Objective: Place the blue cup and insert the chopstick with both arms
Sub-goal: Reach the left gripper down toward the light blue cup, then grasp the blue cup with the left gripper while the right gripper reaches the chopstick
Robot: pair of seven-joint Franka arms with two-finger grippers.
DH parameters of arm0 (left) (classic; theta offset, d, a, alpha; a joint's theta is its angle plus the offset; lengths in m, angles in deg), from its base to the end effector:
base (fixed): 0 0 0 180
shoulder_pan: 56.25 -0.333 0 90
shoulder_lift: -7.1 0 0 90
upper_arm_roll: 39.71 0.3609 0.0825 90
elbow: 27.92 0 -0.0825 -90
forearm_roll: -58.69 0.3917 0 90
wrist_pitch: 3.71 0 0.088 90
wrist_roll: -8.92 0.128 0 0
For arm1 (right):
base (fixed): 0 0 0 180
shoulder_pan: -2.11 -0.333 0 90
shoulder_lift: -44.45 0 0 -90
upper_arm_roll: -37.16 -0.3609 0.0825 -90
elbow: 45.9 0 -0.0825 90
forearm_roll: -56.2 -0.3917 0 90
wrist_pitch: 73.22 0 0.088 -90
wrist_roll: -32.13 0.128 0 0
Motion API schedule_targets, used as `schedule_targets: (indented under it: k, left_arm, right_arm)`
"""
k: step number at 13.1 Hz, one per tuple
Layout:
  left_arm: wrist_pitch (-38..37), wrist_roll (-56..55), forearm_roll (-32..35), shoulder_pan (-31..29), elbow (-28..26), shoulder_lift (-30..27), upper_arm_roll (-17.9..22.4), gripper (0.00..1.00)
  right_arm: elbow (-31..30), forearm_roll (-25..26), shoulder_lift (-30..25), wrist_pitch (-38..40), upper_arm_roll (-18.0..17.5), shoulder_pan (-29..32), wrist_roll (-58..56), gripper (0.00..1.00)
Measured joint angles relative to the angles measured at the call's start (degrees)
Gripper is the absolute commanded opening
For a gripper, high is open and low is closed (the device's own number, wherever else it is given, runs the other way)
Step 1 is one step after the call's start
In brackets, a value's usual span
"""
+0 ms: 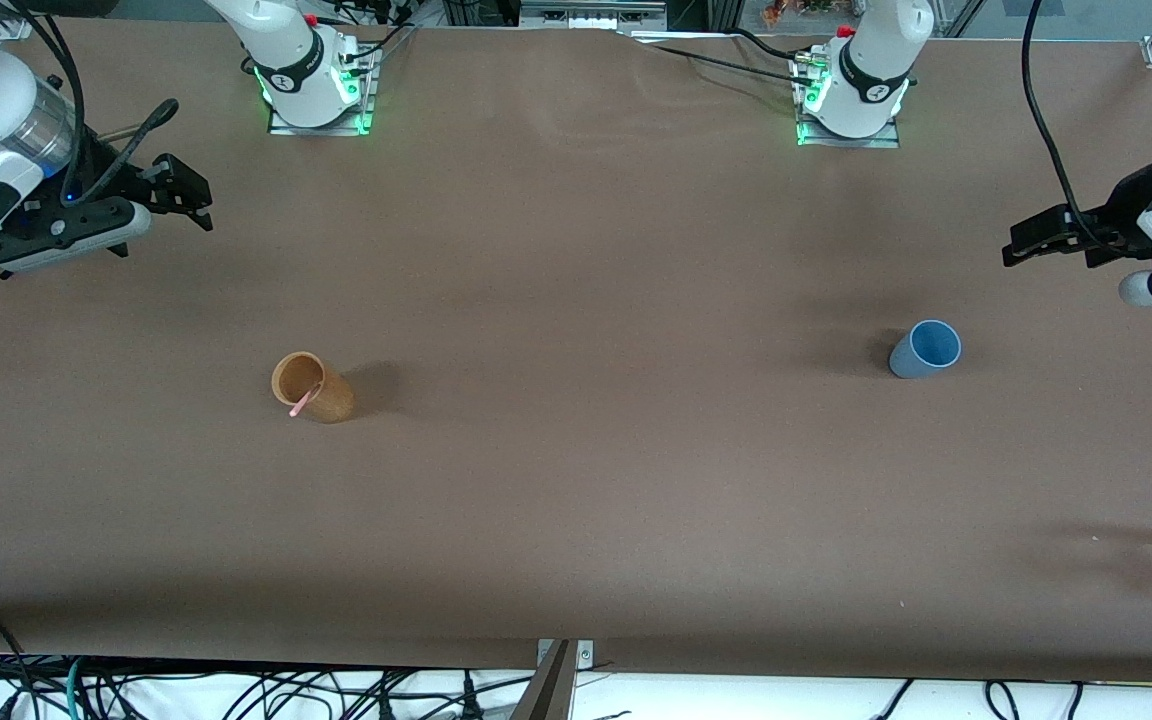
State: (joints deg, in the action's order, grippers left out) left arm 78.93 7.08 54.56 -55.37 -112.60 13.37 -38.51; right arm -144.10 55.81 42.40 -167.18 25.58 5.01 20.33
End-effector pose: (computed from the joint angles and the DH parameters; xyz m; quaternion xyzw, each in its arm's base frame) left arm 0.5831 -0.0074 0.6197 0.9966 0.0168 -0.0729 0.0339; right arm 0.5443 0.0858 0.6050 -0.9840 -0.1773 0.0195 0.0003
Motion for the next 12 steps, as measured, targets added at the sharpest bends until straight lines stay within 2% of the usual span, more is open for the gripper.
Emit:
schedule_targets:
  k: [5, 8, 12]
  left_arm:
    - [0.05, -0.02, 0.0, -0.23, -0.52, 2.71, 0.2, 1.0]
    - [0.6, 0.06, 0.34, -0.03, -0.88, 7.63, 0.11, 1.0]
    - [5.34, 0.07, 1.03, 0.04, -1.22, 15.45, 0.03, 1.0]
  right_arm:
    - [-0.03, 0.0, 0.25, 0.25, 0.0, 0.0, 0.0, 1.0]
    - [-0.1, 0.0, 0.3, 0.34, 0.0, 0.0, 0.0, 1.0]
    - [-1.39, -0.01, 0.53, -0.02, 0.0, 0.0, 0.0, 1.0]
